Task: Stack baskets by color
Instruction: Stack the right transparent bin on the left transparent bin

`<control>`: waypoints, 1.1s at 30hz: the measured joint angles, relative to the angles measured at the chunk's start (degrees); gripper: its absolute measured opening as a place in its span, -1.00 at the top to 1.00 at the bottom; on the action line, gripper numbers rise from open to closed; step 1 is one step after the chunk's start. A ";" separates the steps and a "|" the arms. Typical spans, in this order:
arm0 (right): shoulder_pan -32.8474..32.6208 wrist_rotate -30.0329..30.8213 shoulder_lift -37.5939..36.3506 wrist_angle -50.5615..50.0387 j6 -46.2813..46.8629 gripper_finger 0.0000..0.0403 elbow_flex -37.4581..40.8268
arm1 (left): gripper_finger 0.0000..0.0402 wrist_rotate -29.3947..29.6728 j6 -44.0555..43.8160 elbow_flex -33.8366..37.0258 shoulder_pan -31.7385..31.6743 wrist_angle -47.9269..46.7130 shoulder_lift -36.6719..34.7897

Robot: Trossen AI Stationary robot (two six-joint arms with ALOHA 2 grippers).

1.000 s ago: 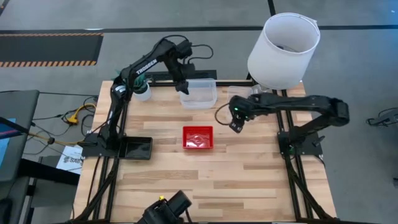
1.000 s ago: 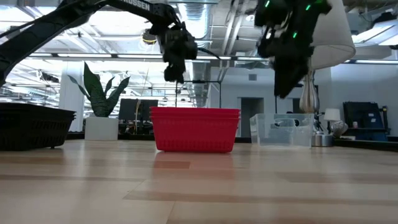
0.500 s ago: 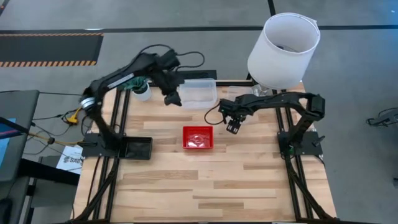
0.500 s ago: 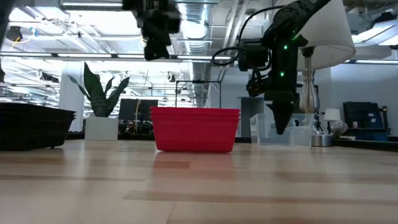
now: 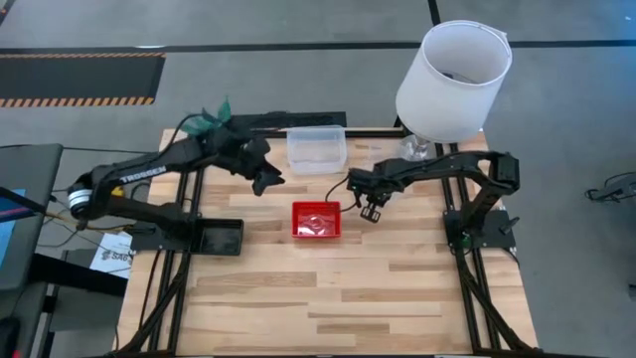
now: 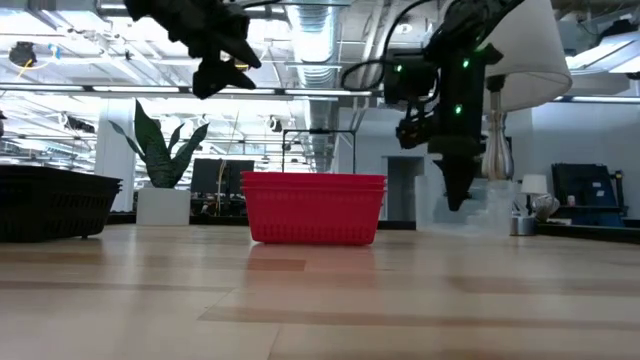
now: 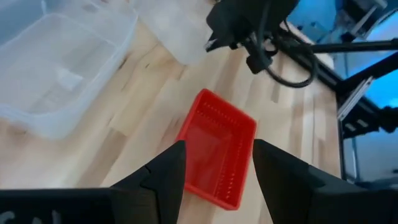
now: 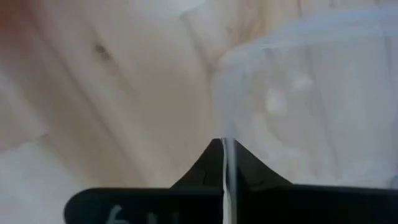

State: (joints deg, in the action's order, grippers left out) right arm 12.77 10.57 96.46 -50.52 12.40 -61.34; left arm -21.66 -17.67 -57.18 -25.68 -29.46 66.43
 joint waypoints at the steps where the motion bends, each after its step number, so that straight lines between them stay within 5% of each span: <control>1: -0.59 -0.03 -0.46 -0.35 0.78 0.93 -0.03 | 0.14 0.05 -0.75 1.22 0.40 1.59 -0.54; 11: -8.66 4.23 -9.72 -10.14 12.38 0.99 -2.67 | 0.14 1.57 -0.06 2.90 1.90 3.33 -0.91; 18: -15.68 10.17 -14.17 -14.29 11.08 0.99 -11.46 | 0.14 5.80 -0.64 2.90 1.87 5.50 -0.91; 28: -18.50 12.51 -11.34 -11.67 -11.73 0.99 -22.46 | 0.14 9.90 -11.80 2.56 2.35 10.74 -0.88; 33: -15.11 7.15 -7.35 -9.29 -27.48 1.00 -25.69 | 0.14 11.36 -15.49 -1.77 3.46 8.35 -0.84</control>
State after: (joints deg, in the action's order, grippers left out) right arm -2.34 17.71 89.11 -59.82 -15.08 -87.03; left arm -10.30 -33.16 -58.95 -22.22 -21.11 65.58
